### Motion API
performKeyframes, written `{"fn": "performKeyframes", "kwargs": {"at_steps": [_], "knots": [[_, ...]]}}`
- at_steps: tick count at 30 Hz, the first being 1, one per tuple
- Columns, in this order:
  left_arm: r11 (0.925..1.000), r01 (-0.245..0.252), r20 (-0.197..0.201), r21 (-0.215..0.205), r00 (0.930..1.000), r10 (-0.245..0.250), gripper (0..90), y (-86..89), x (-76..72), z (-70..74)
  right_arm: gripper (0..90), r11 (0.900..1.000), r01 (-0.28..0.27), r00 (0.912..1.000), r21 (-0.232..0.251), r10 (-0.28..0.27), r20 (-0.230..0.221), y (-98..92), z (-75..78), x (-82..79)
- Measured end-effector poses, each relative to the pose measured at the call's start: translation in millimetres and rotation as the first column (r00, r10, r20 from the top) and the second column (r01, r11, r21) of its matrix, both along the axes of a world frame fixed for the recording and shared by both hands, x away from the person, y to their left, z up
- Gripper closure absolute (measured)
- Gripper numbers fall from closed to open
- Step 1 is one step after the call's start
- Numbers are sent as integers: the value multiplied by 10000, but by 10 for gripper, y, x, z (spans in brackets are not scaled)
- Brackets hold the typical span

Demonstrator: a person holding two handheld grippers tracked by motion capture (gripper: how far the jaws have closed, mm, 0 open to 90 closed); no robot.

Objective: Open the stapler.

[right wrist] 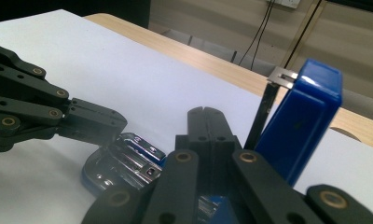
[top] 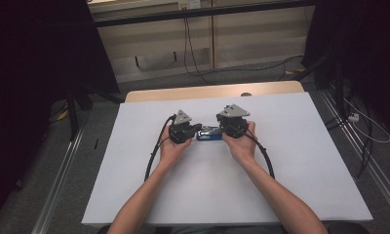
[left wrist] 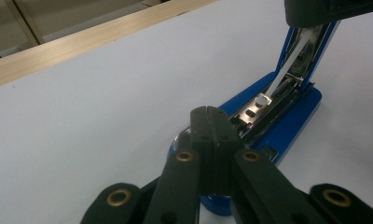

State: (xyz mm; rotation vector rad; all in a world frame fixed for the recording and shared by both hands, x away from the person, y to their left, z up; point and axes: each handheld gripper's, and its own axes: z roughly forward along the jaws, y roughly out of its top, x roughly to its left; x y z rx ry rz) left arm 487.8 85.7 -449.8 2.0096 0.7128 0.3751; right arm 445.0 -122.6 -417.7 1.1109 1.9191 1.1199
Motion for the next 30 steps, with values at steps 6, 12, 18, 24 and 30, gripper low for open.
{"fn": "performKeyframes", "kwargs": {"at_steps": [6, 12, 18, 24, 30], "knots": [[10000, 18, -14, -22, 10000, -18, 900, 3, 4, -1, 900, 9997, 194, 9998, -139, -195, -27, -102, 4, -16], [10000, -8, 9, 9, 10000, 8, 900, 1, 0, -1, 900, 9990, 382, 9993, -210, -383, -51, -216, -54, -44], [10000, -7, 68, 79, 10000, 6, 900, -2, 1, 1, 900, 9994, 302, 9994, -172, -305, -157, -269, -69, -48], [10000, -27, 19, 32, 10000, 26, 900, -3, 0, 0, 900, 9989, 478, 9986, -39, -478, -227, -322, -54, -52], [10000, -30, 23, 7, 10000, 30, 900, -2, -2, -2, 900, 9973, 705, 9970, 216, -698, -341, -447, -55, -49]]}}
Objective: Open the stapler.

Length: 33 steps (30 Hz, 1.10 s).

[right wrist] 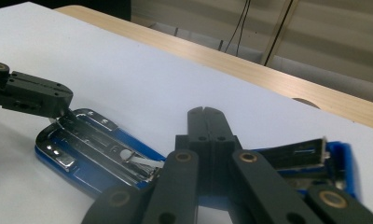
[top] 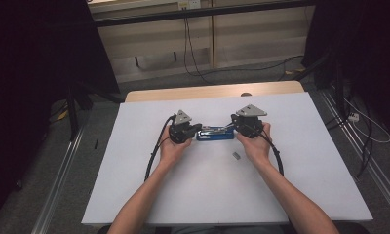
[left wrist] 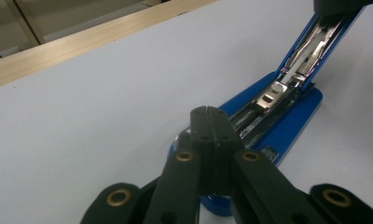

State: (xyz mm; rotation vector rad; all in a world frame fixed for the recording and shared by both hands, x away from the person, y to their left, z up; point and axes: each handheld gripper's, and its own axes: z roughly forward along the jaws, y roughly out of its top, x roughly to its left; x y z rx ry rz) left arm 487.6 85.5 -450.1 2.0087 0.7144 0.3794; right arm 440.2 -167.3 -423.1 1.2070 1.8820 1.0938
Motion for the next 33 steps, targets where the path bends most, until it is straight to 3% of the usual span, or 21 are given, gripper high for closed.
{"fn": "performKeyframes", "kwargs": {"at_steps": [7, 33], "knots": [[10000, -52, 71, -38, 10000, 52, 900, -4, -13, -7, 900, 9999, -23, 10000, 124, 23, -31, -107, 14, -32], [9999, -63, 103, -99, 9999, 64, 900, 4, -13, -14, 900, 9999, 90, 9992, -126, -95, -390, -354, -15, -94]]}}
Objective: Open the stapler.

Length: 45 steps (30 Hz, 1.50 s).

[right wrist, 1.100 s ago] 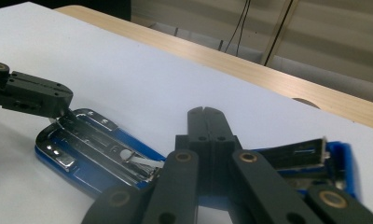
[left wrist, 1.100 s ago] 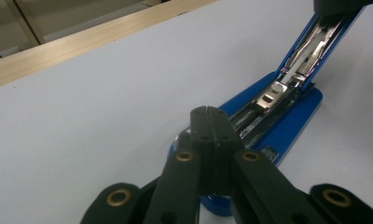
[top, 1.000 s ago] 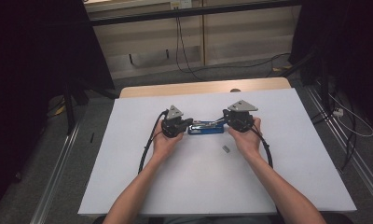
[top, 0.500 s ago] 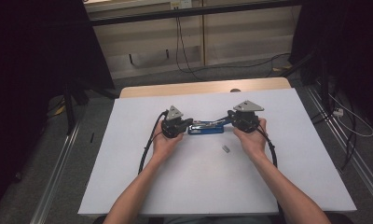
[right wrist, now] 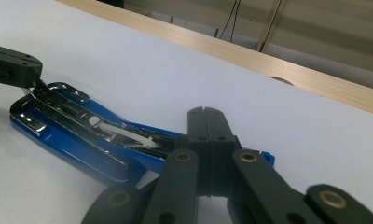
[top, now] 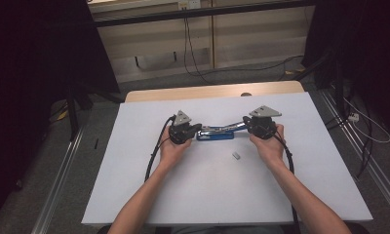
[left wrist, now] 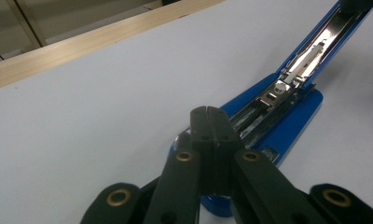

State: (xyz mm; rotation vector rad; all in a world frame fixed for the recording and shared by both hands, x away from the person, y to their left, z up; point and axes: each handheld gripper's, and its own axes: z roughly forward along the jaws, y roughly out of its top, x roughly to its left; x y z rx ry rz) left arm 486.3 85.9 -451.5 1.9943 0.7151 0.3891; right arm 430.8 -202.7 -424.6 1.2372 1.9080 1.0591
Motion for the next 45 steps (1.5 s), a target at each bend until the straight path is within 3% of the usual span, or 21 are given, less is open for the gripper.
{"fn": "performKeyframes", "kwargs": {"at_steps": [11, 15, 37, 43, 45], "knots": [[10000, -66, 20, 66, 10000, 66, 900, -13, -7, 4, 900, 9999, 114, 9996, 57, -113, -266, -136, -103, -15], [9999, -14, -64, -102, 10000, 14, 900, 0, 3, -7, 900, 10000, 37, 9994, 34, -36, -345, -134, -135, -8], [9999, -101, 491, -76, 9987, 104, 900, -33, -50, 52, 900, 9993, -159, 9993, 336, 171, -346, -172, -153, -3], [9960, -149, 415, -881, 9990, 186, 848, -31, -68, 113, 899, 9971, -358, 9990, 665, 375, -246, -204, -135, -5], [9956, -210, 434, -910, 9987, 250, 827, -29, -81, 138, 875, 9959, -421, 9988, 795, 440, -220, -217, -124, -9]]}}
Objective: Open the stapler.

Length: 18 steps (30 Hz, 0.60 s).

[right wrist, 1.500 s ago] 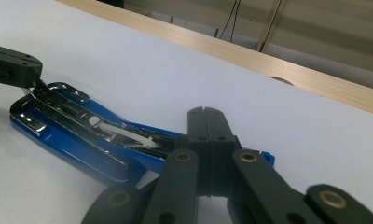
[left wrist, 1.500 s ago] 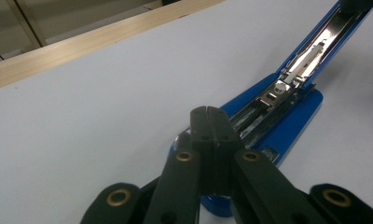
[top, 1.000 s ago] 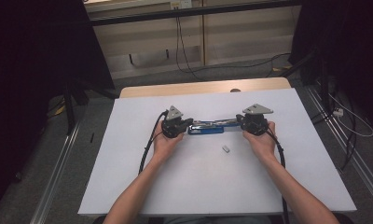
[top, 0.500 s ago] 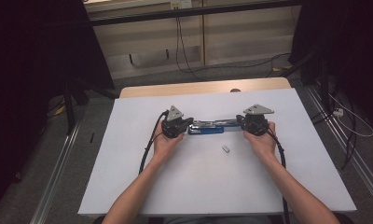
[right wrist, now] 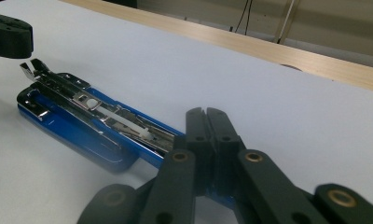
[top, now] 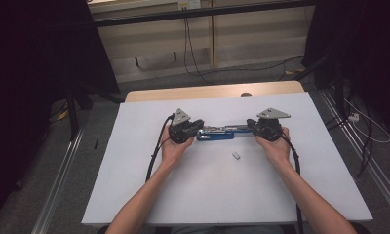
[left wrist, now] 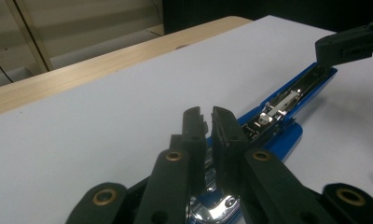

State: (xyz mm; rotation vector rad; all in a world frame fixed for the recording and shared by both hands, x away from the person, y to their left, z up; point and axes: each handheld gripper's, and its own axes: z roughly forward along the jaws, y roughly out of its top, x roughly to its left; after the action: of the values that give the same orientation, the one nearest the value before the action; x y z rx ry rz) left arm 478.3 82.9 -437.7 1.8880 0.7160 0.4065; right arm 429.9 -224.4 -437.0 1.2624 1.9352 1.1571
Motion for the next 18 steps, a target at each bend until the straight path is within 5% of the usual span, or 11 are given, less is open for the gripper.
{"fn": "performKeyframes", "kwargs": {"at_steps": [7, 11, 15, 18], "knots": [[9994, -163, 38, 306, 9999, 162, 637, 36, -53, 34, 775, 9996, -217, 9997, 203, 214, 154, -23, 35, -26], [9987, -505, -183, 83, 9985, 507, 470, 87, -71, 63, 698, 9992, -315, 9994, 231, 311, 165, -23, 47, -60], [9963, -846, -565, -134, 9949, 837, 319, 145, -79, 88, 563, 9996, -272, 9986, 110, 267, 464, -20, 83, -79], [9957, -906, -408, 191, 9950, 914, 212, 164, -95, 111, 439, 9989, -367, 9980, 275, 352, 526, -21, 104, -72]]}}
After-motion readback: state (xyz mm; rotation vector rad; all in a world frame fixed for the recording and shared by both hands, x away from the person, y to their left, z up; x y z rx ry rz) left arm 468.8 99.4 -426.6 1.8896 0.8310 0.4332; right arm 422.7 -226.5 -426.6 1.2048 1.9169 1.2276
